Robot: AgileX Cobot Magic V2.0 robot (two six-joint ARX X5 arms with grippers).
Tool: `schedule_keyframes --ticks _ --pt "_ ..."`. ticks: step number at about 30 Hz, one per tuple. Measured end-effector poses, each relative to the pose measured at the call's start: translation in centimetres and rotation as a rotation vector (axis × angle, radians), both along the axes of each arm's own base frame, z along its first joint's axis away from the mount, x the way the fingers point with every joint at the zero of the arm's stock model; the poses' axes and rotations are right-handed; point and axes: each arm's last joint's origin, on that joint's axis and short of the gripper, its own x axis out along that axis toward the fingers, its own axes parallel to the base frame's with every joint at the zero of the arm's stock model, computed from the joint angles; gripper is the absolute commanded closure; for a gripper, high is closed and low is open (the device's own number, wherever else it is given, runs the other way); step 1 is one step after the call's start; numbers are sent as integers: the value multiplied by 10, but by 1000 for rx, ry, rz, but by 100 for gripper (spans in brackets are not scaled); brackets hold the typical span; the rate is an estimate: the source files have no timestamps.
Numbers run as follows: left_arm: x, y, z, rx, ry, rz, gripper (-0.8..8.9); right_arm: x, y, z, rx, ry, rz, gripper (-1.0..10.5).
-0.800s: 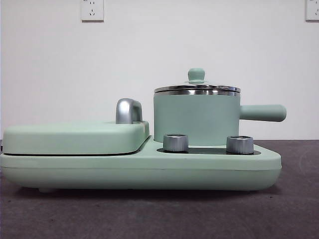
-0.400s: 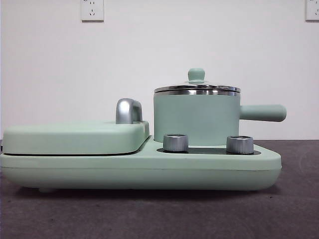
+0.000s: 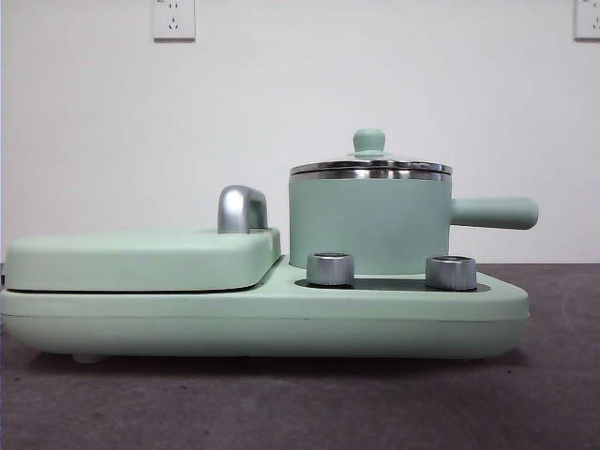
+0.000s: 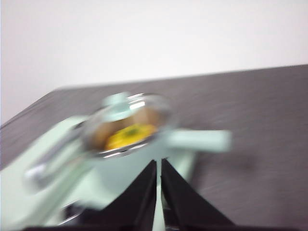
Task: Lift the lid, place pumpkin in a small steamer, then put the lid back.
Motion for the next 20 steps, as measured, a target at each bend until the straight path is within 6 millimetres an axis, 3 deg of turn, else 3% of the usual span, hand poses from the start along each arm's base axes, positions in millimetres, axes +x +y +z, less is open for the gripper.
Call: schedule_keyframes --ticks 4,10,20 --pt "0 0 0 0 0 0 808 12 -11 -46 -7 -49 -176 935" --pt "0 0 0 0 0 0 808 22 -22 -101 -43 85 -344 935" --pt "0 0 0 0 0 0 808 20 -24 -104 -84 45 -401 934"
